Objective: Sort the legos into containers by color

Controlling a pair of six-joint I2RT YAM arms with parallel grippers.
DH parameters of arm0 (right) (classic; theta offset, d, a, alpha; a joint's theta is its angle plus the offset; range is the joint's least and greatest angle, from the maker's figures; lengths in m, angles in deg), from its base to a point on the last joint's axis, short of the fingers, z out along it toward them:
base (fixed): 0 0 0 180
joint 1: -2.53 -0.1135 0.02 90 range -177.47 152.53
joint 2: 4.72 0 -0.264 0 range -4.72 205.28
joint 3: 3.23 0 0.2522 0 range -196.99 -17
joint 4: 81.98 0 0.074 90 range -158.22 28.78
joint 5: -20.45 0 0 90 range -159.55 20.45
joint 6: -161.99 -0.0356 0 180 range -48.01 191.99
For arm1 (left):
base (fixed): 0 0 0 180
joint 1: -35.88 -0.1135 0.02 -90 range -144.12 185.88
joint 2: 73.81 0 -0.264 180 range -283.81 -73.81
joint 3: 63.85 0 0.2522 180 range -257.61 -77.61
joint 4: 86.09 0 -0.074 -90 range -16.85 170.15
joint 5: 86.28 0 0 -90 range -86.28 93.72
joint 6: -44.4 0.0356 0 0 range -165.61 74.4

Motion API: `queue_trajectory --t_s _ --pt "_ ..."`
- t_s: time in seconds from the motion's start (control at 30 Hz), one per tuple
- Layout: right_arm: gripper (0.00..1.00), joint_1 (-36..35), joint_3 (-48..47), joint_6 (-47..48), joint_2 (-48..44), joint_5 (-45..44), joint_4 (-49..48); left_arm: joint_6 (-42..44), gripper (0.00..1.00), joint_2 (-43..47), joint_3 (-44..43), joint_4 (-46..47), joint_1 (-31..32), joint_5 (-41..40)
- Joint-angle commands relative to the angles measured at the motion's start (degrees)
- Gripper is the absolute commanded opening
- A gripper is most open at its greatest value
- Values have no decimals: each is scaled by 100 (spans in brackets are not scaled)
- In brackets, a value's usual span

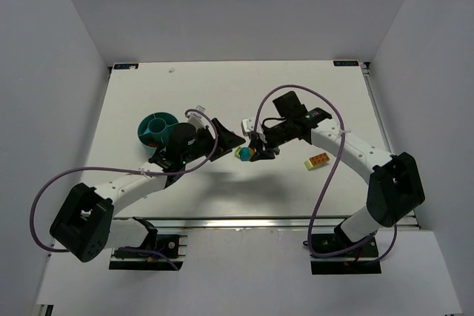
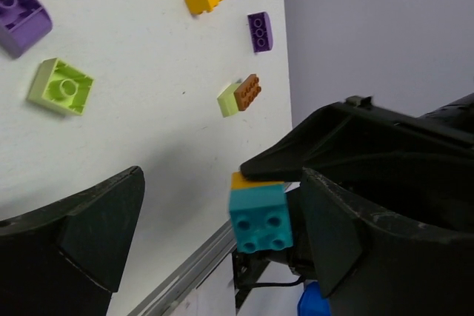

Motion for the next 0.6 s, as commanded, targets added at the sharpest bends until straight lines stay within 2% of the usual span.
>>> queue_trajectory --t_s 0.0,0.33,0.57 --pt "0 -39 98 -471 -86 -9 -365 -13 91 7 -169 382 74 49" --pt "0 -48 -59 -901 106 -88 -699 -233 84 235 244 594 100 172" --pt "0 -101 -200 -1253 212 -150 -980 -329 73 174 323 778 127 243"
